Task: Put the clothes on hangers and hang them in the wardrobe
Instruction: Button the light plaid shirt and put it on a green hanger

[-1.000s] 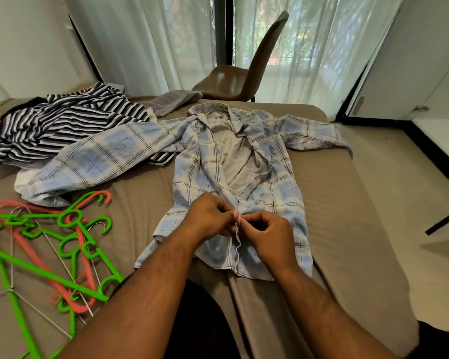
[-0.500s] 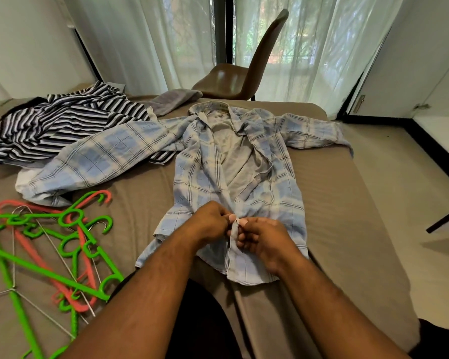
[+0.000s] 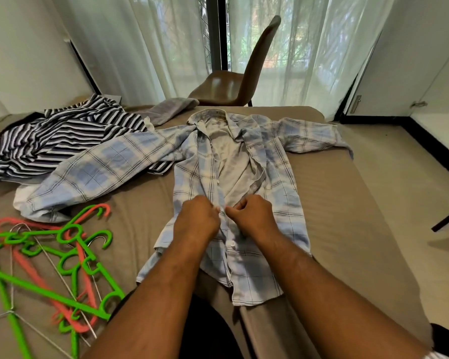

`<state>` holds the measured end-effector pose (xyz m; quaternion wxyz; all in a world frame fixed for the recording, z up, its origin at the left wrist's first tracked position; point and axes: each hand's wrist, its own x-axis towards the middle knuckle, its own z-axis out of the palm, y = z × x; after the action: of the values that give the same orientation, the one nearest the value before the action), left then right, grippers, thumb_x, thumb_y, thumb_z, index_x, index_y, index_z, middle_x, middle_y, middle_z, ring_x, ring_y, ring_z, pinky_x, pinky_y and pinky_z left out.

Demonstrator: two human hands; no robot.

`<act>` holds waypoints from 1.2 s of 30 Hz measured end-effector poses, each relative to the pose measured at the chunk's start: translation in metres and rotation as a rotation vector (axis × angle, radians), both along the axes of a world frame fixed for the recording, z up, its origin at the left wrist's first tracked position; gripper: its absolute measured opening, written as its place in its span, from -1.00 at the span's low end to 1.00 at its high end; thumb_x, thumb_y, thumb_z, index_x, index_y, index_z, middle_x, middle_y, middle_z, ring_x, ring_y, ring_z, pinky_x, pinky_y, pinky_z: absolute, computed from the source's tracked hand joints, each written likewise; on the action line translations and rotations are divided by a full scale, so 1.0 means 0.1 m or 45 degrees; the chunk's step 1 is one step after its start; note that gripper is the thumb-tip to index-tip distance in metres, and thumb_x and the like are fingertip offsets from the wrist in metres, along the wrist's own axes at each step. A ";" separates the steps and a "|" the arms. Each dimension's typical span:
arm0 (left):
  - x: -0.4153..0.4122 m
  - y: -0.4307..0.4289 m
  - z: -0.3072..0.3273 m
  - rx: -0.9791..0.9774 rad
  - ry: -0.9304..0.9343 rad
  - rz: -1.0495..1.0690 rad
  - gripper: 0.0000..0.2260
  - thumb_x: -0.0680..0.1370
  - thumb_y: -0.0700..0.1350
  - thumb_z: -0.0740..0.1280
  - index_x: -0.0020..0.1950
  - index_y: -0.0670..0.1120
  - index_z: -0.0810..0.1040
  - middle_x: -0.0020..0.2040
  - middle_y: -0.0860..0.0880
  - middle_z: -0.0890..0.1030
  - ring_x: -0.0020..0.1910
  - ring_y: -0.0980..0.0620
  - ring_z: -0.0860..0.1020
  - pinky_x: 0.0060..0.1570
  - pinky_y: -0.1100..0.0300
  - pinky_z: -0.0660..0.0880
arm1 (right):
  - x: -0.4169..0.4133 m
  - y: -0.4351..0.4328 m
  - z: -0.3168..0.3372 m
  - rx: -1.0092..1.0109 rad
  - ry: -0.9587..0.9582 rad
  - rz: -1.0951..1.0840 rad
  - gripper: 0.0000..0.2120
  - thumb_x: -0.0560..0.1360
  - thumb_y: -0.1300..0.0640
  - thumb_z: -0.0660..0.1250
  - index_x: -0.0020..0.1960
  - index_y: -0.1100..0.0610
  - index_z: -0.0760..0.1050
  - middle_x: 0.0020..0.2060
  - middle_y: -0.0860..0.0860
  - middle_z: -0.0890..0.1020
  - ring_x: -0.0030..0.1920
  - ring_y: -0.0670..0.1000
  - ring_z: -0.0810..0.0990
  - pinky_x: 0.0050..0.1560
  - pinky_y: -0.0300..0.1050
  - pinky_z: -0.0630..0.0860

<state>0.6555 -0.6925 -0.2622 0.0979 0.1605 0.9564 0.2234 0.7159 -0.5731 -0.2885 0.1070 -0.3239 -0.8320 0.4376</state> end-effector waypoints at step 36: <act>-0.21 0.17 -0.29 0.481 -0.171 -0.072 -0.93 0.48 -0.13 0.54 -0.17 0.00 0.69 -0.26 0.04 0.68 -0.24 0.07 0.63 -0.13 0.18 0.59 | 0.21 0.01 -0.41 -0.502 0.474 -0.159 -0.90 0.50 0.17 0.50 0.02 0.09 0.68 -0.21 0.08 0.72 -0.31 0.14 0.70 -0.30 0.04 0.68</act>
<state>0.6343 -0.6755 -0.2913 0.1357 0.1877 0.8839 0.4062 0.7365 -0.5724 -0.3298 0.2197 -0.3031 -0.6751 0.6357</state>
